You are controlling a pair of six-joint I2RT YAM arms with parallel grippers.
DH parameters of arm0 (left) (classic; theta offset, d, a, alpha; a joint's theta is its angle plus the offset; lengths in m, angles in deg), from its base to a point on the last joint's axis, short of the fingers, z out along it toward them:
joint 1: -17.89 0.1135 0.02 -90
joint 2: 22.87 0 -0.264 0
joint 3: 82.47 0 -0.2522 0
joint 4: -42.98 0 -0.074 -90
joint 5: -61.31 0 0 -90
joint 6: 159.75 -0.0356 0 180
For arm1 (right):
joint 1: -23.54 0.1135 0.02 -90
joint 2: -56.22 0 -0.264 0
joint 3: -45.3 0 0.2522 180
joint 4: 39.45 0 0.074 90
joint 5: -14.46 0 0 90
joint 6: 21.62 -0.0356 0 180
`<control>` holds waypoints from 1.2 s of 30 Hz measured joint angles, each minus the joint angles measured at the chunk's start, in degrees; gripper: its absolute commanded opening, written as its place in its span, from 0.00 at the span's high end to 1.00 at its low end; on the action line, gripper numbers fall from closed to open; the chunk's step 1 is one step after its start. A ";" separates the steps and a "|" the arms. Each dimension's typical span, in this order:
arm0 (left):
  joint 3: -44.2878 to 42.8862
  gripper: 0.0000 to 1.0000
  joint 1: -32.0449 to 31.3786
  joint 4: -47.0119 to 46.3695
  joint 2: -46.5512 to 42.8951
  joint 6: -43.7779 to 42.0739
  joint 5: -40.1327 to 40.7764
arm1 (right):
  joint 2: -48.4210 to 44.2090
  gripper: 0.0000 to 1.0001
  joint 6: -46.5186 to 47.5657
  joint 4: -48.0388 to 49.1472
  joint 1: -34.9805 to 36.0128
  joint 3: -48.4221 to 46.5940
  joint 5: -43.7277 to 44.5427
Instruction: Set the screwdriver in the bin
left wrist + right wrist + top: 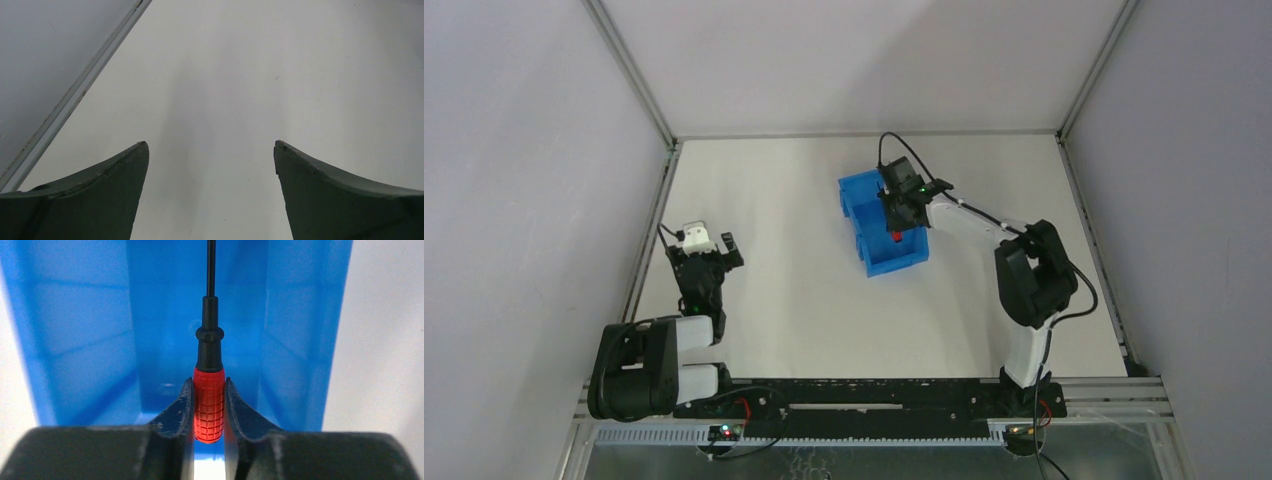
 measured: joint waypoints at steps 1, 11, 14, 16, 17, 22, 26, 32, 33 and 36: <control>0.00 0.00 0.00 0.00 0.00 0.00 0.00 | 1.14 0.64 0.02 0.76 0.07 0.00 0.63; 0.00 0.00 0.00 0.00 0.00 0.00 0.00 | 4.74 0.38 -0.61 4.11 2.08 0.09 4.85; 0.00 0.00 0.00 0.00 0.00 0.00 0.00 | 4.59 0.37 -0.61 3.32 2.64 -0.15 6.05; 0.00 0.00 0.00 0.00 0.00 0.00 0.00 | 4.02 0.36 -0.63 2.38 2.86 -0.63 6.86; 0.00 0.00 0.00 -0.02 0.00 0.00 0.00 | 3.43 0.34 -0.66 1.88 2.91 -0.90 7.21; 0.00 0.00 0.00 0.00 0.00 0.00 0.00 | -2.21 0.26 -0.52 0.33 2.91 -2.03 10.03; 0.00 0.00 0.00 0.00 0.00 0.00 0.00 | -7.98 0.13 0.07 -0.68 2.01 -2.29 13.77; 0.00 0.00 0.00 0.00 0.00 0.00 0.00 | -15.56 0.00 1.29 -1.53 -5.81 -0.33 15.54; 0.00 0.00 0.00 0.00 0.00 0.00 0.00 | -17.14 0.00 1.44 -1.51 -8.41 0.90 15.45; 0.00 0.00 0.00 0.00 0.00 0.00 0.00 | -20.55 0.00 2.23 -1.40 -15.67 3.82 14.93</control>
